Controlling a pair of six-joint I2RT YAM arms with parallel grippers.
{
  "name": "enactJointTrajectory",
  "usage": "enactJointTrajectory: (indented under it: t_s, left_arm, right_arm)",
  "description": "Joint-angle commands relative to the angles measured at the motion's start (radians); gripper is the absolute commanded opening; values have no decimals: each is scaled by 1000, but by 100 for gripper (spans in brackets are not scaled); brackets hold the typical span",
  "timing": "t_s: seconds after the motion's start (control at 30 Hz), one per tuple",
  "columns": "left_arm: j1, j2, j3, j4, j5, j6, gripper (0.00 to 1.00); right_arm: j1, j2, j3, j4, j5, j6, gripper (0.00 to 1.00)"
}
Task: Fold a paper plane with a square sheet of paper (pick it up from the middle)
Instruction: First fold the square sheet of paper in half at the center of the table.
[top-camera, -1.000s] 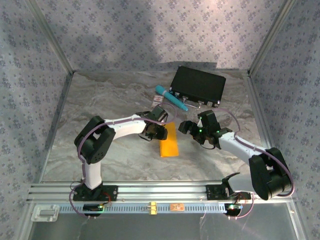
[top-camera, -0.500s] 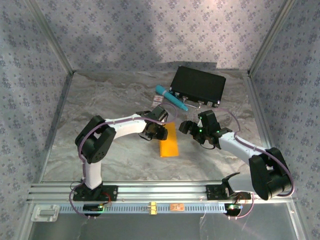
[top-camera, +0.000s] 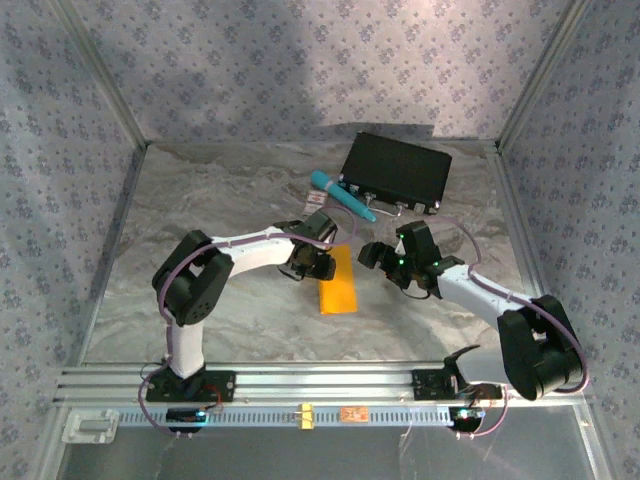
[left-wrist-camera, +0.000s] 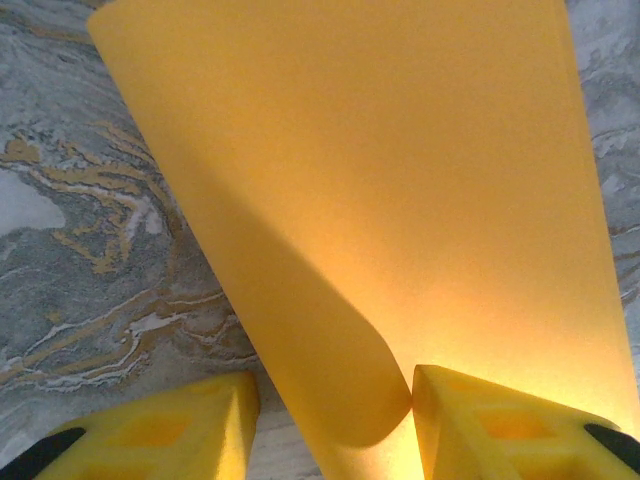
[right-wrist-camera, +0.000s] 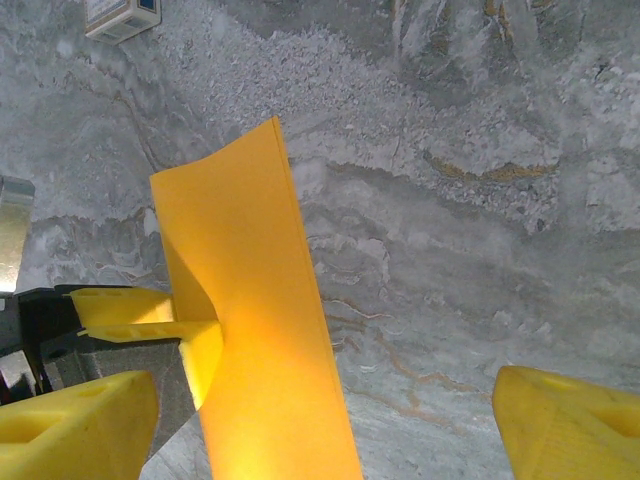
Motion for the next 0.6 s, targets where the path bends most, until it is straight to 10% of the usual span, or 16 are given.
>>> enactJointTrajectory:
  t_s: [0.0,0.57]
  left_arm:
    - [9,44,4,12,-17,9,47]
    - [8,51,3,7,-36,2,48]
  right_arm:
    - [5,-9,-7,-4,11,-8,89]
    - [6,-14,-10,-5,9,-7,89]
